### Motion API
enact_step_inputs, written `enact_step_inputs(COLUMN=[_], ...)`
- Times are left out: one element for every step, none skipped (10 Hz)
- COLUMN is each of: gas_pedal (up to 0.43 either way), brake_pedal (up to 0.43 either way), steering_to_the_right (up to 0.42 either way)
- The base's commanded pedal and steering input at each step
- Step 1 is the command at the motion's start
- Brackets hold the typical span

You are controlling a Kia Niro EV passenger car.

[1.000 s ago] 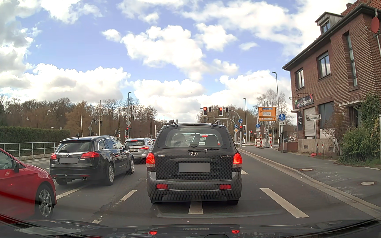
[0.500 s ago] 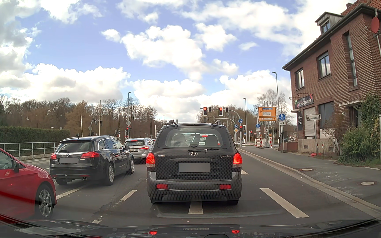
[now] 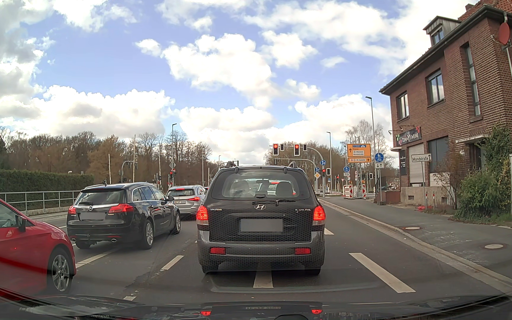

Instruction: Follow the waypoints while adhering to traffic rules and regulations

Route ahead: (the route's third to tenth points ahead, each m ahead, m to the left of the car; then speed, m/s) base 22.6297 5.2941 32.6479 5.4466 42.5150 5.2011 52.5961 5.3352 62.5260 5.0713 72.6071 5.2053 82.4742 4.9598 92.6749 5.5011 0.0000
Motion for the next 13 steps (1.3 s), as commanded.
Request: enact_step_inputs(gas_pedal=[0.0,0.0,0.0,0.0,0.0,0.0,0.0,0.0,0.0,0.0,0.0,0.0,0.0], brake_pedal=[0.232,0.232,0.232,0.232,0.232,0.232,0.232,0.232,0.232,0.232,0.232,0.232,0.232], steering_to_the_right=[-0.002,-0.002,-0.002,-0.002,-0.002,-0.002,-0.002,-0.002,-0.002,-0.002,-0.002,-0.002,-0.002])
